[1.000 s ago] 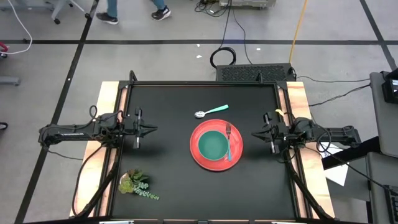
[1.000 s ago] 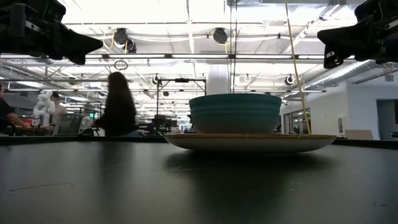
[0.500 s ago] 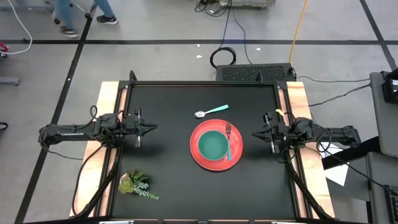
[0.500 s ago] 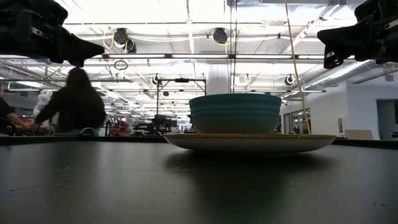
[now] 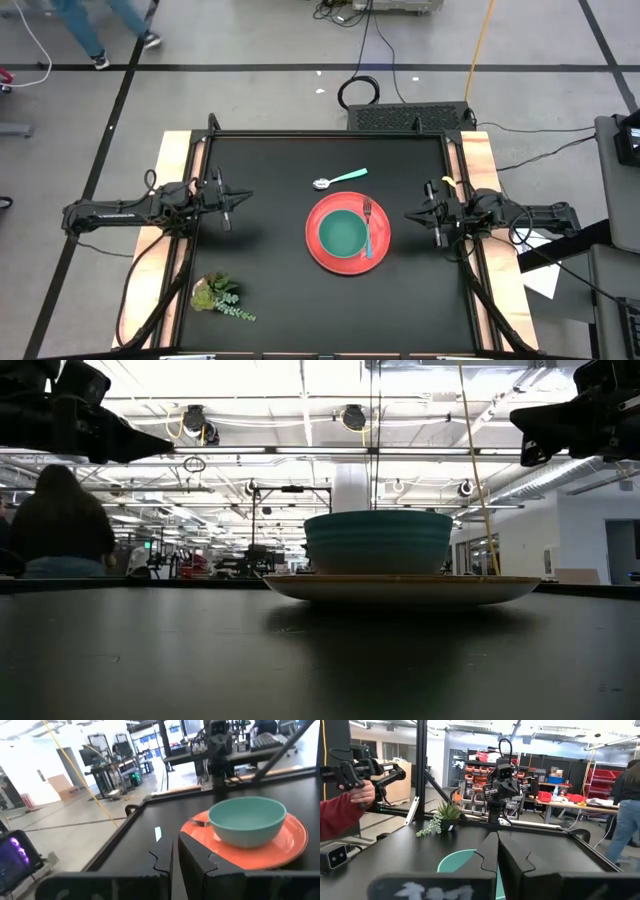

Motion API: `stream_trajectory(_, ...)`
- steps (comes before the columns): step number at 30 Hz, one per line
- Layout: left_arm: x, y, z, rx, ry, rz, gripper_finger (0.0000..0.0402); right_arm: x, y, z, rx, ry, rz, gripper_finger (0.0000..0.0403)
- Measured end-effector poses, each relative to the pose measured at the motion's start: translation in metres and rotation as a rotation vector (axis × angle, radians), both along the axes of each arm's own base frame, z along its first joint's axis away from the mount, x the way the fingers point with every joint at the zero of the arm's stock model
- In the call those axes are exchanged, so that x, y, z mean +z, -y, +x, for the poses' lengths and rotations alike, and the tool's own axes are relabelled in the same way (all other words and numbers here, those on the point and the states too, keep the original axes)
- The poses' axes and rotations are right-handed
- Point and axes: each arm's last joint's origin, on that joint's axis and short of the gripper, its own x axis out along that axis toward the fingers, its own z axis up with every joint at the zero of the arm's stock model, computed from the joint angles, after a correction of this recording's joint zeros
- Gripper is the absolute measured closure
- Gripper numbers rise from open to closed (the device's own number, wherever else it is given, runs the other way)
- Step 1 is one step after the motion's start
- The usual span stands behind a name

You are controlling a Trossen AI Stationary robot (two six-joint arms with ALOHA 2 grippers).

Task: Set table place
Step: Put the blue spoon into the green bowl

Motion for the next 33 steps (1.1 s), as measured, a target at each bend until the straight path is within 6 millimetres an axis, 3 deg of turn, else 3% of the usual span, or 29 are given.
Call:
stream_trajectory(9, 0.001, 0.000, 0.000, 0.000, 0.015, 0.001, 0.0369, 0.000, 0.000, 0.000, 0.000, -0.002, 0.022, 0.0403)
stream_trajectory(14, -0.001, 0.000, 0.000, 0.000, -0.014, -0.004, 0.0369, 0.000, 0.000, 0.000, -0.015, 0.009, -0.077, 0.0403)
stream_trajectory(26, -0.002, 0.000, 0.003, 0.011, 0.004, -0.132, 0.0369, 0.000, 0.000, 0.000, -0.016, 0.009, -0.078, 0.0403)
stream_trajectory(33, 0.020, -0.003, 0.015, 0.071, 0.054, -0.165, 0.0369, 0.000, 0.000, 0.000, -0.012, 0.006, -0.055, 0.0403)
